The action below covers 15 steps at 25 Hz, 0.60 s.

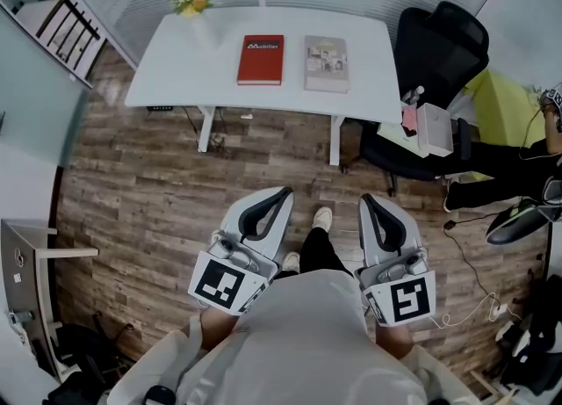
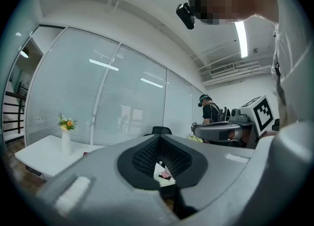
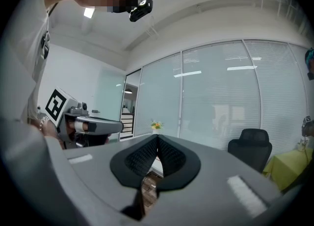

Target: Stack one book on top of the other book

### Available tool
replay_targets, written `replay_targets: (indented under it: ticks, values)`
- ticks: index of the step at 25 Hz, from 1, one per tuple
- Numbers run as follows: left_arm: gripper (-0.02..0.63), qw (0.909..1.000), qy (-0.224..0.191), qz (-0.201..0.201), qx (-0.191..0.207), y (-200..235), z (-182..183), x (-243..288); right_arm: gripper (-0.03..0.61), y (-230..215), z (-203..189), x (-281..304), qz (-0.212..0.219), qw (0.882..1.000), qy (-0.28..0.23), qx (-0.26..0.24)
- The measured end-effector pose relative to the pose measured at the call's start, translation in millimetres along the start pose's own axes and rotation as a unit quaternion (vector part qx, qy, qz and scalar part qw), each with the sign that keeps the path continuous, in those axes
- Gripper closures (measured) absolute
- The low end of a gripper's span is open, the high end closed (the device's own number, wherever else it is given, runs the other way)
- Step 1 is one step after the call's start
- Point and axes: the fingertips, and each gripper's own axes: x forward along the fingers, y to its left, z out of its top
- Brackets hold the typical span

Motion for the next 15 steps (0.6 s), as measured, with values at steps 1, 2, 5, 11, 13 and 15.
replay_targets:
  ticks: [1,2,5,11,13,15]
  values:
    - [0.609,1.0,0.001,0.0,0.0,1.9,-0.6,5.6,0.572,-4.5,-0.7,3.6,0.001,1.0,0.0,0.0]
    - [0.609,1.0,0.001,0.001,0.0,3.8,-1.1,11.8,0.572,-9.6,-1.7,7.3,0.001,1.0,0.0,0.0]
    - [0.609,1.0,0.002,0.001,0.0,9.6,-1.7,31.3,0.572,-26.5,-4.8,19.0,0.001,1.0,0.001,0.002]
    - [0.609,1.0,0.006,0.0,0.001,19.5,-3.5,78.7,0.572,-68.6,-11.2,43.3,0.002,1.0,0.001,0.007]
    - [0.609,1.0,0.007,0.0,0.0,22.3,-3.0,95.4,0.572,-83.6,-12.8,51.1,0.003,1.0,0.002,0.009]
    - [0.609,1.0,0.008,0.0,0.001,23.6,-2.3,111.8,0.573,-98.8,-14.2,57.7,0.003,1.0,0.003,0.011]
